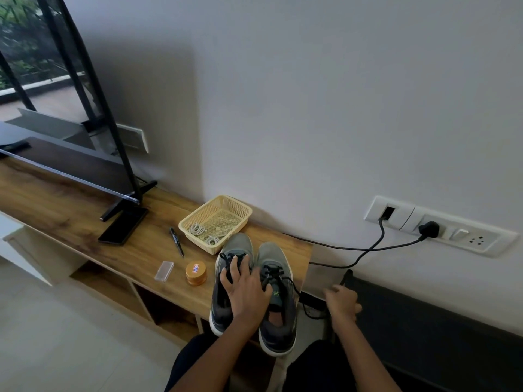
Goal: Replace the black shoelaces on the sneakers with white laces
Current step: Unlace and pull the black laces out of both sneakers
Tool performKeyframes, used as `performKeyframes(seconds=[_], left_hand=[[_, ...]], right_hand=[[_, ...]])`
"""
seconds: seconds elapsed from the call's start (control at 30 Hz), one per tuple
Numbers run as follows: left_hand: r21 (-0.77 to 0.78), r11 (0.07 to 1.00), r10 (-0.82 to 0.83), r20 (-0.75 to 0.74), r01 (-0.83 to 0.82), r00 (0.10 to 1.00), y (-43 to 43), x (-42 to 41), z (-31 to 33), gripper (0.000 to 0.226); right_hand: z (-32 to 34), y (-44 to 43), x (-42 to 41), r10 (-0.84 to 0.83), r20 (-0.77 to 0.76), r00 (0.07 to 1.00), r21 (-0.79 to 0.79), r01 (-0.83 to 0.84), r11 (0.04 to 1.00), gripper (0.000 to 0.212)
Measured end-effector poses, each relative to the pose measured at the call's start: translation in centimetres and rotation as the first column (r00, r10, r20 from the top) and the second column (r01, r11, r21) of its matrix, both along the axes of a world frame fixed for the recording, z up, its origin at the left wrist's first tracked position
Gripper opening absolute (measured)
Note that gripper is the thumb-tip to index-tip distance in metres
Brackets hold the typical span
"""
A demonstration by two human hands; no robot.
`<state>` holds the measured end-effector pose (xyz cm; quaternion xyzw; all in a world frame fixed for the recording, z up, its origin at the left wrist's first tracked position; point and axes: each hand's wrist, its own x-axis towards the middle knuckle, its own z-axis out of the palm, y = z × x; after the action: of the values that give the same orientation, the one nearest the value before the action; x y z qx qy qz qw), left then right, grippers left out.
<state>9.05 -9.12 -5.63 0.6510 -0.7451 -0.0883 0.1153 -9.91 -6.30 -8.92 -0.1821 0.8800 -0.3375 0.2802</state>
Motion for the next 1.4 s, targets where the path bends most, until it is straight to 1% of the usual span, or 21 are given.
performKeyframes(seconds=[0.07, 0.1, 0.17, 0.23, 0.3, 0.37, 0.43, 0.53, 0.67, 0.77, 0.87, 0.93, 1.0, 1.07, 1.13, 1.2, 1.23, 1.3, 1.37, 1.4], left_hand=[[-0.046, 0.997, -0.061, 0.015, 0.061, 0.998, -0.6, -0.4, 0.1, 0.038], [-0.06, 0.991, -0.115, 0.037, 0.117, 0.993, -0.9, -0.8, 0.1, 0.034], [0.0, 0.982, -0.191, 0.046, 0.191, 0.98, -1.6, -1.7, 0.3, 0.027], [0.042, 0.976, -0.217, 0.107, 0.214, 0.97, -2.2, -2.4, 0.3, 0.023], [0.076, 0.973, -0.229, 0.134, 0.22, 0.964, -2.7, -3.0, 0.1, 0.023], [0.099, 0.971, -0.233, 0.145, 0.22, 0.962, -3.2, -3.3, 0.0, 0.022], [0.08, 0.975, -0.216, 0.161, 0.205, 0.963, -3.6, -3.7, -0.3, 0.022], [0.057, 0.981, -0.19, 0.169, 0.183, 0.967, -3.8, -4.0, -0.4, 0.022], [0.065, 0.981, -0.188, 0.148, 0.18, 0.971, -4.1, -3.2, -0.7, 0.017], [0.056, 0.978, -0.207, 0.094, 0.202, 0.974, -4.3, -2.7, -0.5, 0.017], [0.056, 0.984, -0.169, 0.044, 0.166, 0.985, -4.7, -2.1, 0.2, 0.019], [0.04, 0.988, -0.151, 0.064, 0.149, 0.986, -4.5, -1.6, 0.5, 0.025], [0.02, 0.988, -0.154, 0.108, 0.152, 0.982, -3.7, -1.0, 0.6, 0.038], [0.01, 0.99, -0.14, 0.154, 0.14, 0.978, -2.6, -0.3, 0.3, 0.046], [0.031, 0.995, -0.094, 0.149, 0.09, 0.984, -1.7, 0.2, -0.2, 0.039], [0.075, 0.996, -0.062, 0.113, 0.054, 0.992, -1.2, 0.5, -0.6, 0.035], [0.094, 0.994, -0.064, 0.097, 0.055, 0.993, -1.0, 0.5, -0.7, 0.035], [0.115, 0.991, -0.074, 0.067, 0.066, 0.995, -0.9, 0.3, -0.9, 0.032], [0.133, 0.989, -0.073, 0.036, 0.068, 0.997, -0.9, 0.1, -0.9, 0.028], [0.149, 0.987, -0.068, 0.015, 0.065, 0.998, -1.0, 0.0, -0.8, 0.027]], right_hand=[[0.5, -0.3, 2.0, 0.166, -0.036, 0.986, -0.058, -0.168, 0.984, 0.021], [0.8, -0.5, 3.1, 0.269, -0.071, 0.961, -0.057, -0.273, 0.96, 0.02], [1.7, -0.6, 4.9, 0.423, -0.193, 0.886, 0.004, -0.43, 0.903, 0.022], [1.9, -0.7, 5.9, 0.509, -0.332, 0.794, 0.095, -0.509, 0.856, 0.03], [1.5, -0.9, 6.6, 0.55, -0.414, 0.725, 0.155, -0.539, 0.828, 0.036], [0.7, -1.0, 6.9, 0.55, -0.452, 0.702, 0.179, -0.532, 0.827, 0.036], [-0.5, -1.3, 7.0, 0.514, -0.505, 0.693, 0.134, -0.526, 0.84, 0.031], [-1.6, -1.4, 7.1, 0.428, -0.53, 0.732, 0.03, -0.489, 0.872, 0.023], [-2.6, -1.5, 7.3, 0.341, -0.563, 0.753, -0.048, -0.441, 0.896, 0.014], [-2.9, -1.7, 7.4, 0.304, -0.57, 0.763, -0.074, -0.416, 0.906, 0.013], [-2.9, -1.9, 7.5, 0.304, -0.568, 0.765, -0.058, -0.405, 0.913, 0.014], [-2.9, -1.8, 7.6, 0.312, -0.571, 0.759, -0.049, -0.41, 0.911, 0.016], [-2.8, -1.6, 7.7, 0.321, -0.559, 0.765, -0.047, -0.416, 0.908, 0.018], [-2.2, -1.7, 7.7, 0.369, -0.518, 0.772, 0.007, -0.428, 0.904, 0.023], [-1.6, -1.9, 7.5, 0.409, -0.48, 0.777, 0.035, -0.449, 0.893, 0.029], [-0.9, -2.2, 7.5, 0.425, -0.471, 0.773, -0.01, -0.487, 0.873, 0.031], [-0.6, -2.5, 7.6, 0.432, -0.493, 0.755, -0.038, -0.515, 0.856, 0.03], [-0.2, -3.1, 7.7, 0.45, -0.573, 0.685, -0.066, -0.586, 0.807, 0.024], [0.0, -3.8, 7.6, 0.497, -0.638, 0.588, -0.029, -0.663, 0.748, 0.02], [0.2, -4.1, 7.6, 0.538, -0.654, 0.531, 0.024, -0.697, 0.717, 0.02]])
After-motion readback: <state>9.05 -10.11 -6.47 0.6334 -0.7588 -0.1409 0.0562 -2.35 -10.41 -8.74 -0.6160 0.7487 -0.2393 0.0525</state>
